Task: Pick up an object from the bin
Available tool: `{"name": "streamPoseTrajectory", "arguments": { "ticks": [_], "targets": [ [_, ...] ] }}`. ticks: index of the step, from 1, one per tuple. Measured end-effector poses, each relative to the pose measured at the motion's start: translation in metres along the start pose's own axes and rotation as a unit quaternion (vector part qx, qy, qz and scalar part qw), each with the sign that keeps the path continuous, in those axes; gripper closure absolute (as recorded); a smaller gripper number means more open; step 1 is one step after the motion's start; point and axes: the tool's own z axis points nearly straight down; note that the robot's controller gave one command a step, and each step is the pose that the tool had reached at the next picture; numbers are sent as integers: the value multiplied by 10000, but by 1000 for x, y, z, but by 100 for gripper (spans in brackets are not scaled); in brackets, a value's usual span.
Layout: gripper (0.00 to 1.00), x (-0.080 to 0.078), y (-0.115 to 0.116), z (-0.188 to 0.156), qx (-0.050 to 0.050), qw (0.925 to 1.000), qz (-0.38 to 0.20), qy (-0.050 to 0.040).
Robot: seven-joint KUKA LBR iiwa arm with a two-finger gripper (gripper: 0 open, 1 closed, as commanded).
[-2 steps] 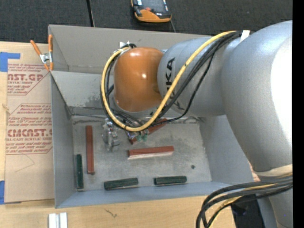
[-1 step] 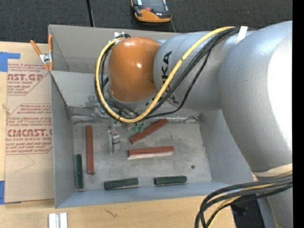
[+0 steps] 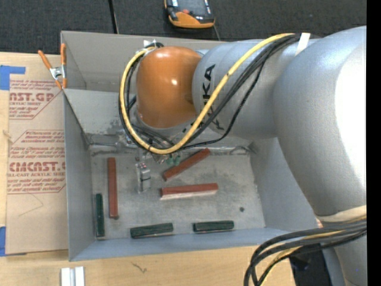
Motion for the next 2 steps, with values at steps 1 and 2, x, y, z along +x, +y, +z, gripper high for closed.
{"name": "streamPoseTrajectory", "arguments": {
  "ticks": [1, 2],
  "targets": [
    [0, -13, 19, 52, 1, 10000, -32, -39],
    [100, 0, 27, 73, 20, 10000, -66, 13]
  ]
}}
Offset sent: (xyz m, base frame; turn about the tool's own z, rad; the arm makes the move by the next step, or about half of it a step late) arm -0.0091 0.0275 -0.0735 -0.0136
